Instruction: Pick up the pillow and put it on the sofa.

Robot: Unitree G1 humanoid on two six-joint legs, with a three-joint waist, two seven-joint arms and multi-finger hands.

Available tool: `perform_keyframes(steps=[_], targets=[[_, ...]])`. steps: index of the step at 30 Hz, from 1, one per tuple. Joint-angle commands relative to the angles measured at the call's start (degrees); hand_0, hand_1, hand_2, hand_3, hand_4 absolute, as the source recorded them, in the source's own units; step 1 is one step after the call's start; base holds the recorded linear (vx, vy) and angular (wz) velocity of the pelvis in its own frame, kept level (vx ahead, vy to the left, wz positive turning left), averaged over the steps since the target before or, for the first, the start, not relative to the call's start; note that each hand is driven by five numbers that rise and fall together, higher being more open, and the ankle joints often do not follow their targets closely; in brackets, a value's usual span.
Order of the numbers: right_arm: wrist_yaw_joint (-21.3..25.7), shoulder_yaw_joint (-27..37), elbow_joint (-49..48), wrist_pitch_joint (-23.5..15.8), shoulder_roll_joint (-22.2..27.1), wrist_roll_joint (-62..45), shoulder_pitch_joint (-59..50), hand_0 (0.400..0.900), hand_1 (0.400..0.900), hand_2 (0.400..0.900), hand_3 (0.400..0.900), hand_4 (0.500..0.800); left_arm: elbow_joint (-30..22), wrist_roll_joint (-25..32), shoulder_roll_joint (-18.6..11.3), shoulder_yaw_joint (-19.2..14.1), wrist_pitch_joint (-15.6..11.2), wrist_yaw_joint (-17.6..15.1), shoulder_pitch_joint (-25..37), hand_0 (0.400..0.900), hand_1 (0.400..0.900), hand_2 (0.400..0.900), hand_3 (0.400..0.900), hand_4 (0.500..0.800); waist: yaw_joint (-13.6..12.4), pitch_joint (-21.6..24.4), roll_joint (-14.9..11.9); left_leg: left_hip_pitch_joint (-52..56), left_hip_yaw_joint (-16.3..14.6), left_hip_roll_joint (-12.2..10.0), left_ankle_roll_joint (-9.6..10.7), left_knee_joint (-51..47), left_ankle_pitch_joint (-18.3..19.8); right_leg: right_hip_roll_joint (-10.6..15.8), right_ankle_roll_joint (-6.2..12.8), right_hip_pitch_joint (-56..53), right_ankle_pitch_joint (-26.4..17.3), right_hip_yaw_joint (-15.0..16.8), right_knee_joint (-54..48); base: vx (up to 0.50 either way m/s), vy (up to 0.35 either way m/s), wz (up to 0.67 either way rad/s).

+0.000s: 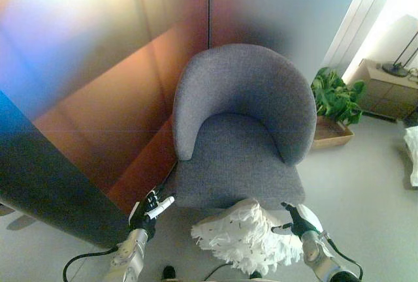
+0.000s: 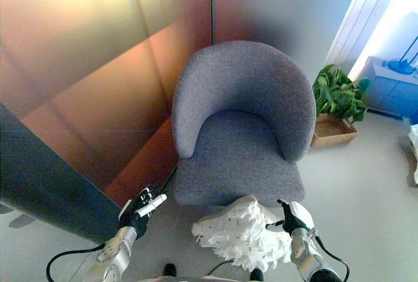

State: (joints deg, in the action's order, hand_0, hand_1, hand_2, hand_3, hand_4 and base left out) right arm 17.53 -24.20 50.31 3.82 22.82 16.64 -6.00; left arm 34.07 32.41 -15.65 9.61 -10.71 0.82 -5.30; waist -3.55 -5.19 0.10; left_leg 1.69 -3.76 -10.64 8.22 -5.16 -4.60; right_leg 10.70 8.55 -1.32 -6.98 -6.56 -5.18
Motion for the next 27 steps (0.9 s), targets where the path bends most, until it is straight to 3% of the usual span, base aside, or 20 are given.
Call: perform_keyframes(steps=[1,13,27], targets=[[3.84,-1.79,0.89,-1.45,2.17,3.27,-11.48,0.9,0.9,0.9,0.9,0.8,-1.42,1.39,-1.38,1.7,-7.23,1.08,10.01,0.9,0.9,0.9,0.9,0.8,-2.26,-3.6,-1.18,0.32,2.98,0.41,-1.74,1.13,2.11,5.39,3.01,0.72,-0.39,-0.36,1.47,0.0,0.0,0.0],[4.39,-3.48,6.48,-2.68,3.7,-0.57,-20.09,0.9,0.9,0.9,0.9,0.8,-2.14,4.55,-1.56,3.16,-9.76,-0.72,14.5,0.9,0.9,0.9,0.9,0.8,-2.66,-9.24,0.15,-3.59,4.52,0.92,-1.58,3.72,2.82,5.7,2.87,4.1,-0.36,0.72,2.57,-0.07,0.002,0.01],[2.02,-5.43,11.64,0.2,5.18,-4.9,-32.06,0.9,0.9,0.9,0.9,0.8,-3.78,6.6,-1.66,5.73,-12.88,-3.35,21.35,0.9,0.9,0.9,0.9,0.8,-2.9,-16.17,1.5,-9.33,6.27,1.91,-1.37,5.5,2.31,6.02,2.92,9.17,-1.38,1.55,3.21,-0.08,-0.001,0.02]])
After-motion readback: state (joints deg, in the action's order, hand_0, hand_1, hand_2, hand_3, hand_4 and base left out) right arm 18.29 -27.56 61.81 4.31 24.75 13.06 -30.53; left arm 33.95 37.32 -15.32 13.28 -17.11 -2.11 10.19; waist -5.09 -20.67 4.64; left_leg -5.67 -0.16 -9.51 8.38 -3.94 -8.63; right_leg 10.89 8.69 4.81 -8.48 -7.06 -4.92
